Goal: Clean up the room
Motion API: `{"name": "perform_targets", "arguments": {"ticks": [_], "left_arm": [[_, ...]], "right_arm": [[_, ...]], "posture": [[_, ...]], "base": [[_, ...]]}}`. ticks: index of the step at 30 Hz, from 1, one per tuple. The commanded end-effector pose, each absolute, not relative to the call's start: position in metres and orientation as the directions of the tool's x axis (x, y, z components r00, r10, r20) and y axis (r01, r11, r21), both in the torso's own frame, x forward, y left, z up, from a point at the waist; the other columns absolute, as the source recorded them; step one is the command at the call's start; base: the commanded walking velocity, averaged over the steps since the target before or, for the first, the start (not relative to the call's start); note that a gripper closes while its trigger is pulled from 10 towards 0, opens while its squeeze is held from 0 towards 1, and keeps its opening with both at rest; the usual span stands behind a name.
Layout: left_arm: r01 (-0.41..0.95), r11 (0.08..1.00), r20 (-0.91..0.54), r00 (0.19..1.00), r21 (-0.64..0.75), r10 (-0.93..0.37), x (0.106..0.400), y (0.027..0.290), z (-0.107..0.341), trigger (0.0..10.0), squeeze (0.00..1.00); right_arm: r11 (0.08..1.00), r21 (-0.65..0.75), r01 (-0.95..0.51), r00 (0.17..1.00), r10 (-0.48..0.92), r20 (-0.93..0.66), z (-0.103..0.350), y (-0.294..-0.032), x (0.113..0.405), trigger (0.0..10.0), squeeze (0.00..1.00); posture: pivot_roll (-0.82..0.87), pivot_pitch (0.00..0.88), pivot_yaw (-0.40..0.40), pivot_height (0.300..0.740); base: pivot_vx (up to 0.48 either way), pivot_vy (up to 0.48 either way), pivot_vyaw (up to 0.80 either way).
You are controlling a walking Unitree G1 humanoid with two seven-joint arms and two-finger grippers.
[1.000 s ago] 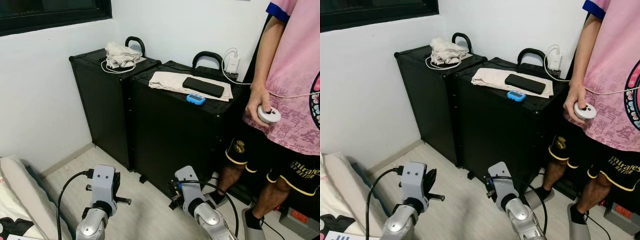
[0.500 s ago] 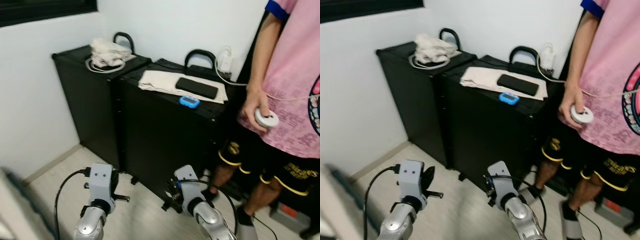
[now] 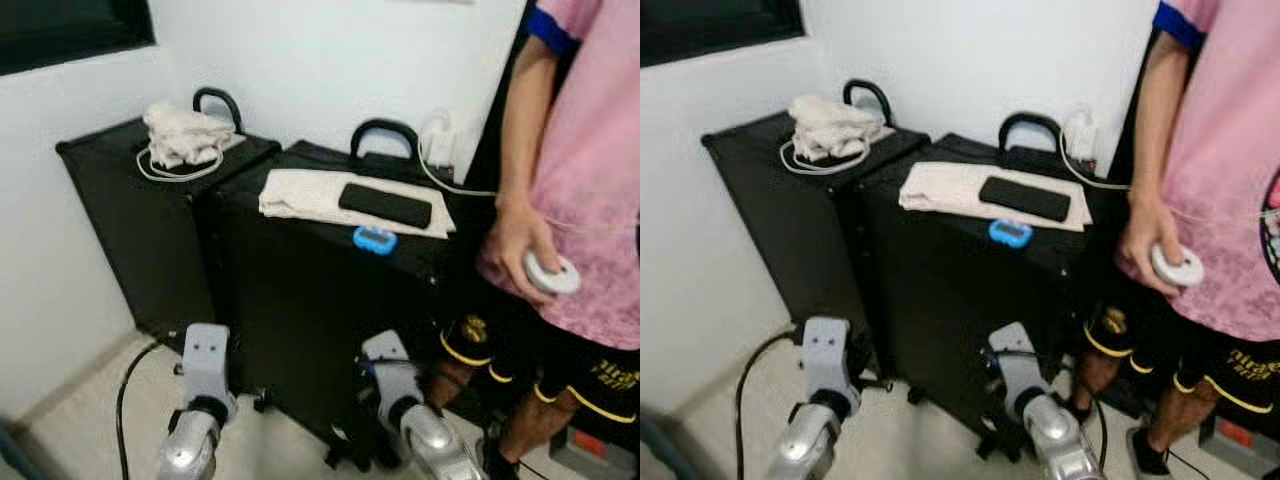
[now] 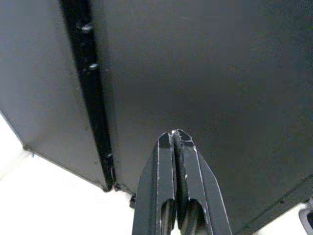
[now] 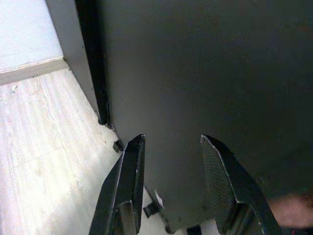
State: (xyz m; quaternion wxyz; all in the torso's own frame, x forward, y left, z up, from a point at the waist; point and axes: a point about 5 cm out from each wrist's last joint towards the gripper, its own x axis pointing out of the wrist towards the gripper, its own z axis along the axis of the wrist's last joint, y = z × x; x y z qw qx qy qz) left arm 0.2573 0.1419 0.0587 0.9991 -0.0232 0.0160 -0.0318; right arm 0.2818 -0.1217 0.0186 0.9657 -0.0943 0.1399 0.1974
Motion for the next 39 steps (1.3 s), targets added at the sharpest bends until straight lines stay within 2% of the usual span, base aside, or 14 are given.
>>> {"name": "perform_targets", "arguments": {"ticks": [1,19,39], "left_arm": [[0.042,0.998,-0.064,0.997,-0.038,-0.044,0.254,0.148,0.052,10.0,0.00],[0.037,0.999,-0.066,0.997,-0.025,-0.038,0.253,0.151,0.051,10.0,0.00],[0.036,0.999,-0.080,0.996,-0.030,-0.038,0.252,0.150,0.050,10.0,0.00]], "right_arm": [[0.902,-0.110,-0.417,0.875,0.366,-0.316,0.016,-0.117,0.279,10.0,0.00],[0.875,-0.143,-0.463,0.858,0.403,-0.318,0.017,-0.110,0.280,10.0,0.00],[0.868,-0.146,-0.475,0.854,0.414,-0.316,0.017,-0.106,0.278,10.0,0.00]], "posture": [[-0.02,0.000,-0.057,0.740],[-0.02,0.000,-0.059,0.740],[-0.01,0.000,-0.054,0.740]], "base": [[0.000,0.000,0.00],[0.000,0.000,0.00],[0.000,0.000,0.76]]}}
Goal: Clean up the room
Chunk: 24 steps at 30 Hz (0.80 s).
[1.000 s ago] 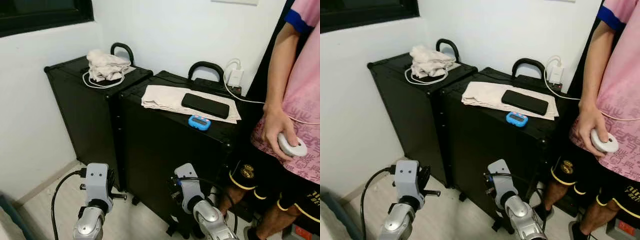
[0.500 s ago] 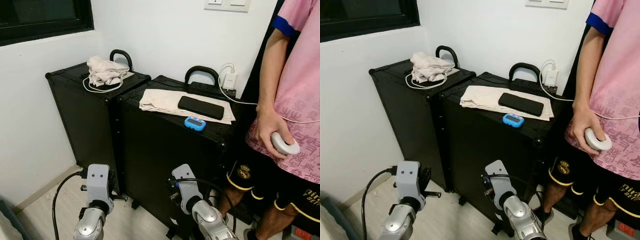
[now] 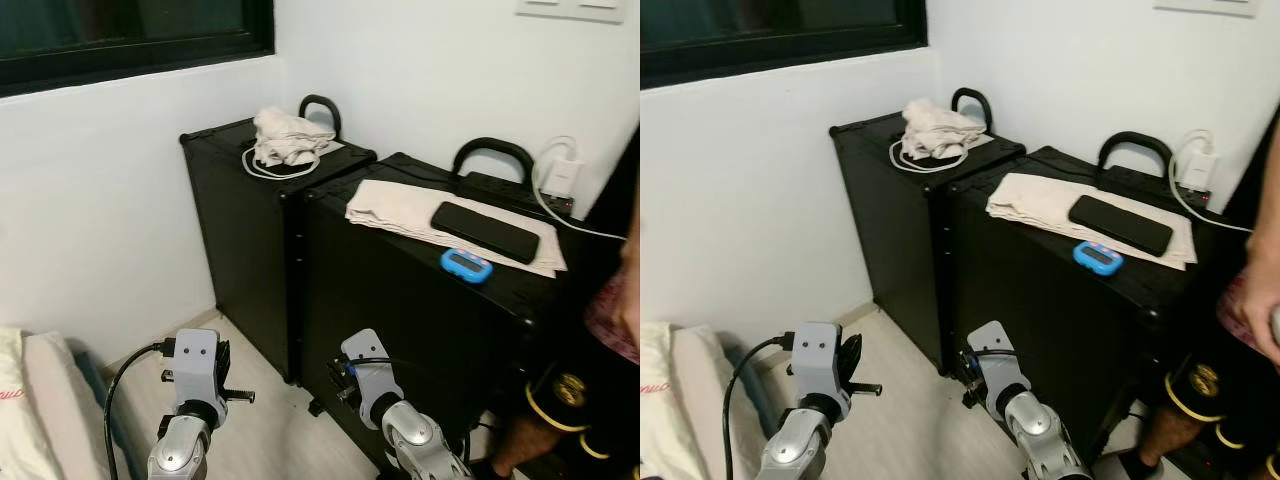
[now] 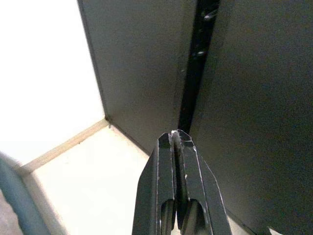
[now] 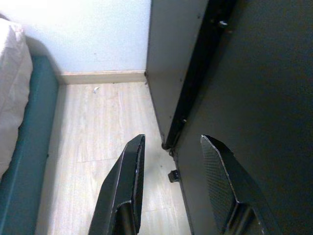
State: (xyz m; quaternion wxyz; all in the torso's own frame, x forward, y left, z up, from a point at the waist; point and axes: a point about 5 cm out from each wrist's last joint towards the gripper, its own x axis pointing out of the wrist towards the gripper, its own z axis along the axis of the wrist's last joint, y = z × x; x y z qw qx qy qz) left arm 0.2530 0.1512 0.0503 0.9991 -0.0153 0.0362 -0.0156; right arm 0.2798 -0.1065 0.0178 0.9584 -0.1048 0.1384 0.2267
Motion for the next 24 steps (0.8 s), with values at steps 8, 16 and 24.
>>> {"name": "perform_targets", "arguments": {"ticks": [8,16,24], "left_arm": [[0.041,0.999,-0.094,0.995,-0.034,-0.044,0.2498,0.1494,0.0473,10.0,0.00],[0.046,0.999,-0.089,0.995,-0.020,-0.048,0.2500,0.1494,0.0482,10.0,0.00],[0.048,0.999,-0.088,0.995,-0.023,-0.050,0.2482,0.1486,0.0474,10.0,0.00]], "right_arm": [[0.873,-0.147,-0.465,0.858,0.403,-0.318,0.0155,-0.1088,0.2768,10.0,0.00],[0.876,-0.151,-0.458,0.861,0.396,-0.318,0.0160,-0.1094,0.2773,10.0,0.00],[0.873,-0.159,-0.461,0.861,0.397,-0.318,0.0160,-0.1101,0.2768,10.0,0.00]], "posture": [[-0.01,0.000,-0.052,0.740],[-0.02,0.000,-0.051,0.740],[-0.02,0.000,-0.054,0.740]], "base": [[0.000,0.000,0.80],[0.000,0.000,0.78],[0.000,0.000,0.53]]}}
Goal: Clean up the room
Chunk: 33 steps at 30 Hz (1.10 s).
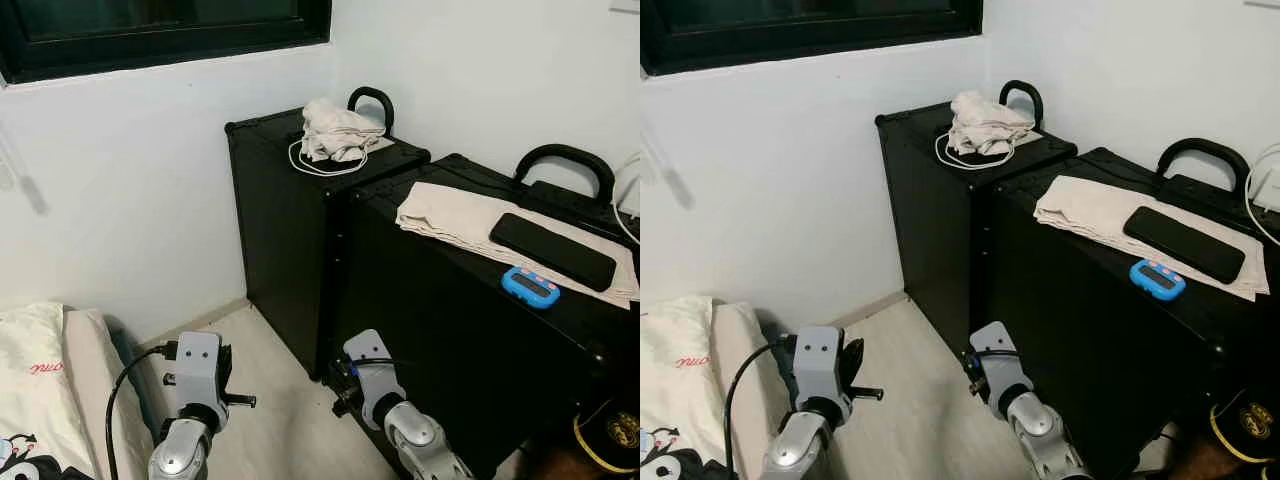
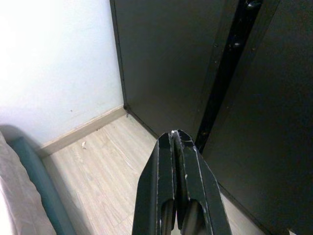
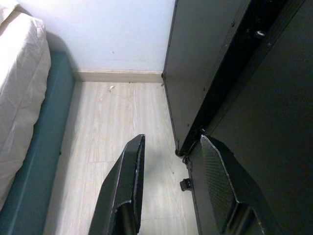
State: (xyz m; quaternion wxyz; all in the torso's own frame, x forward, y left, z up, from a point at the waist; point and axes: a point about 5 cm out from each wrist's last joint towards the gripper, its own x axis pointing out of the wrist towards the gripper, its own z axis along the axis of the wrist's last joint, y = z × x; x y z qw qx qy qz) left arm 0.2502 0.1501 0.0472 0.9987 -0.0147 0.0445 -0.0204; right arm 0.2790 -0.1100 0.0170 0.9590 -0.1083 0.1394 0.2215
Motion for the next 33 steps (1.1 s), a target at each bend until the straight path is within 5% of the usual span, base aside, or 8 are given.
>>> {"name": "perform_targets", "arguments": {"ticks": [1,10,26,33], "left_arm": [[0.049,0.998,-0.087,0.995,-0.026,-0.051,0.2479,0.1484,0.0474,10.0,0.00],[0.054,0.998,-0.082,0.995,-0.035,-0.057,0.2474,0.1473,0.0480,10.0,0.00],[0.076,0.997,-0.042,0.996,-0.023,-0.077,0.2470,0.1450,0.0529,10.0,0.00],[0.082,0.996,-0.031,0.996,-0.019,-0.083,0.2456,0.1430,0.0549,10.0,0.00]], "right_arm": [[0.871,-0.162,-0.464,0.860,0.399,-0.317,0.0163,-0.1099,0.2767,10.0,0.00],[0.866,-0.166,-0.471,0.858,0.405,-0.317,0.0164,-0.1096,0.2754,10.0,0.00],[0.879,-0.137,-0.458,0.863,0.401,-0.308,0.0173,-0.1110,0.2758,10.0,0.00],[0.879,-0.133,-0.458,0.862,0.402,-0.308,0.0175,-0.1112,0.2761,10.0,0.00]], "posture": [[-0.02,0.000,-0.055,0.740],[-0.02,0.000,-0.058,0.740],[-0.02,0.000,-0.060,0.740],[-0.02,0.000,-0.061,0.740]], "base": [[0.000,0.000,0.80],[0.000,0.000,0.80],[0.000,0.000,0.00],[0.000,-0.434,0.00]]}}
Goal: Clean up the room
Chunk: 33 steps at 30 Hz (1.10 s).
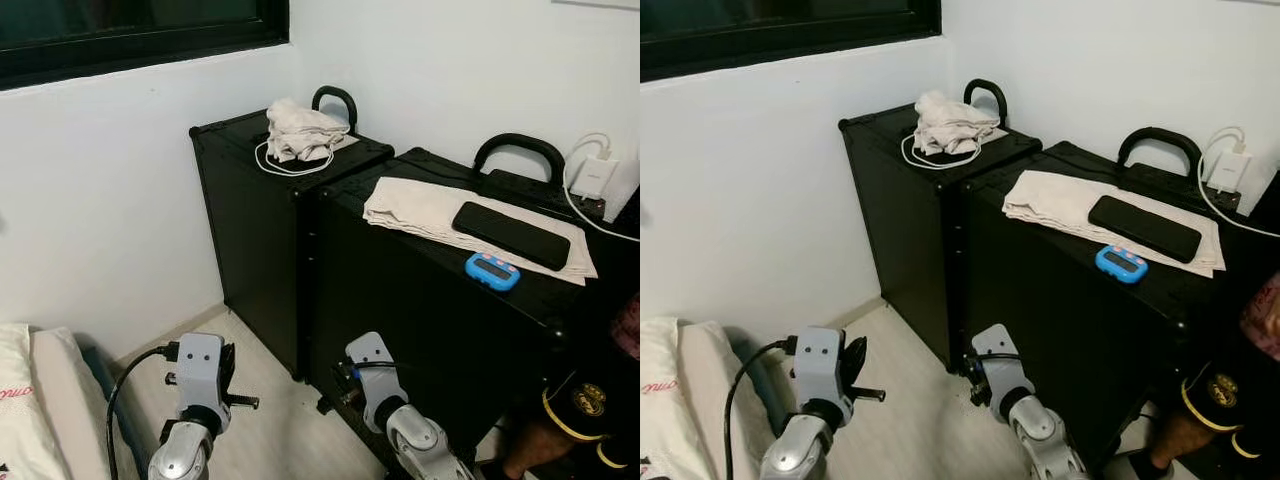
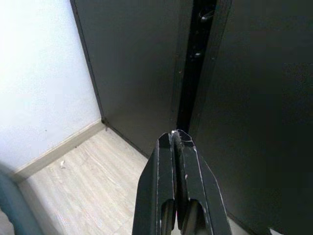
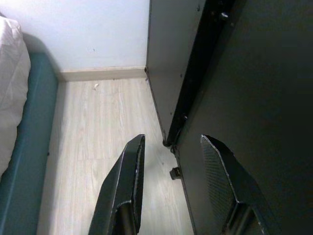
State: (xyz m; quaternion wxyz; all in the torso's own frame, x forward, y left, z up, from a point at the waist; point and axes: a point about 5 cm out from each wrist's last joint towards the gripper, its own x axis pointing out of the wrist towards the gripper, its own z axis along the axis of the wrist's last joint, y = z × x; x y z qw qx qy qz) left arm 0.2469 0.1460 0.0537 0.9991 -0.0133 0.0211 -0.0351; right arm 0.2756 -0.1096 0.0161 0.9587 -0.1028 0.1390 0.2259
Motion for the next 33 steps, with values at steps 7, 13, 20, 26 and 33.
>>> {"name": "perform_targets", "arguments": {"ticks": [7,13,20,26,33], "left_arm": [[0.060,0.998,-0.038,0.997,-0.034,-0.061,0.2474,0.1473,0.0533,10.0,0.00],[0.054,0.998,-0.051,0.997,-0.027,-0.056,0.2474,0.1482,0.0518,10.0,0.00],[0.052,0.998,-0.054,0.997,-0.022,-0.053,0.2477,0.1484,0.0512,10.0,0.00],[0.055,0.998,-0.048,0.997,-0.013,-0.055,0.2478,0.1487,0.0518,10.0,0.00],[0.057,0.998,-0.040,0.998,-0.003,-0.057,0.2477,0.1478,0.0532,10.0,0.00]], "right_arm": [[0.879,-0.132,-0.459,0.862,0.404,-0.307,0.0180,-0.1106,0.2767,10.0,0.00],[0.879,-0.132,-0.459,0.862,0.404,-0.307,0.0181,-0.1103,0.2772,10.0,0.00],[0.879,-0.132,-0.458,0.862,0.403,-0.307,0.0184,-0.1105,0.2779,10.0,0.00],[0.877,-0.136,-0.461,0.861,0.404,-0.309,0.0180,-0.1100,0.2779,10.0,0.00],[0.876,-0.139,-0.461,0.861,0.403,-0.311,0.0177,-0.1103,0.2780,10.0,0.00]], "posture": [[-0.02,0.000,-0.062,0.740],[-0.02,0.000,-0.063,0.740],[-0.02,0.000,-0.062,0.740],[-0.02,0.000,-0.061,0.740],[-0.02,0.000,-0.063,0.740]], "base": [[0.000,-0.043,0.00],[0.000,0.000,0.00],[0.000,0.000,0.00],[0.000,0.000,0.00],[0.000,-0.259,0.00]]}}
